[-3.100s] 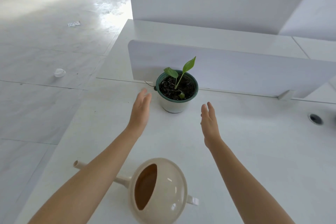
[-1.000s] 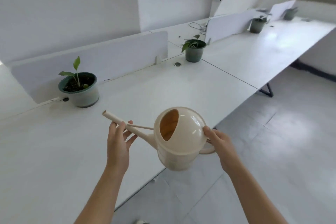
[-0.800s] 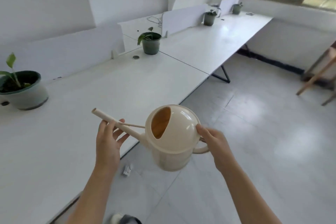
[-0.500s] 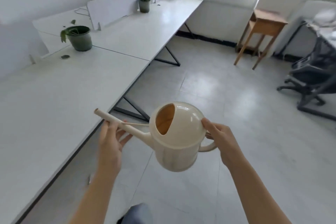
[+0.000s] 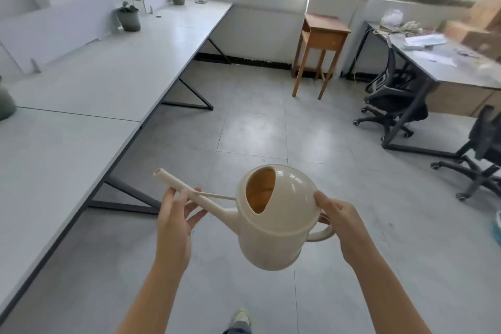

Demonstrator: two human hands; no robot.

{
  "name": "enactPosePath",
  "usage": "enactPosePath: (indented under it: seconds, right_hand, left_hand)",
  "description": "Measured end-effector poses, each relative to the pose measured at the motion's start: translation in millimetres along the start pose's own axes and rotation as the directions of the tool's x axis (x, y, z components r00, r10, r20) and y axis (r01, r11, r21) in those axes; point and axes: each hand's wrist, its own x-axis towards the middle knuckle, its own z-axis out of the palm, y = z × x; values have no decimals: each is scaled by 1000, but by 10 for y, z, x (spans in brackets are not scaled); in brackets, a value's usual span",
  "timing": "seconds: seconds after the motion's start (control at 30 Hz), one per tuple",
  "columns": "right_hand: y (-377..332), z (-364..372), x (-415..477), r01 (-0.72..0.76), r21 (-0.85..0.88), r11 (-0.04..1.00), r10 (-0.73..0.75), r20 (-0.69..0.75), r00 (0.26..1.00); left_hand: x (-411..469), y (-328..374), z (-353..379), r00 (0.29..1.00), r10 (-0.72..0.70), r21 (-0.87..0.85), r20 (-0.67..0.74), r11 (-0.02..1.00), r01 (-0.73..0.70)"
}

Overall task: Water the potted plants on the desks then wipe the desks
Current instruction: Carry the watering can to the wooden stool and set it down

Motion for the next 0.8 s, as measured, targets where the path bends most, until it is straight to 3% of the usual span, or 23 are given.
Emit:
enactPosePath:
  seconds: [0.5, 0.8]
  right_hand:
    - [-382, -658, 2393, -22, -18, 1000, 20, -90, 996]
    - [-695, -1199, 4209, 11, 37, 999, -13, 34, 999]
  left_hand:
    - [2065, -240, 1722, 997, -5, 1, 75, 1000, 5]
    - [3388, -482, 2936, 999, 30, -24, 23, 999, -30]
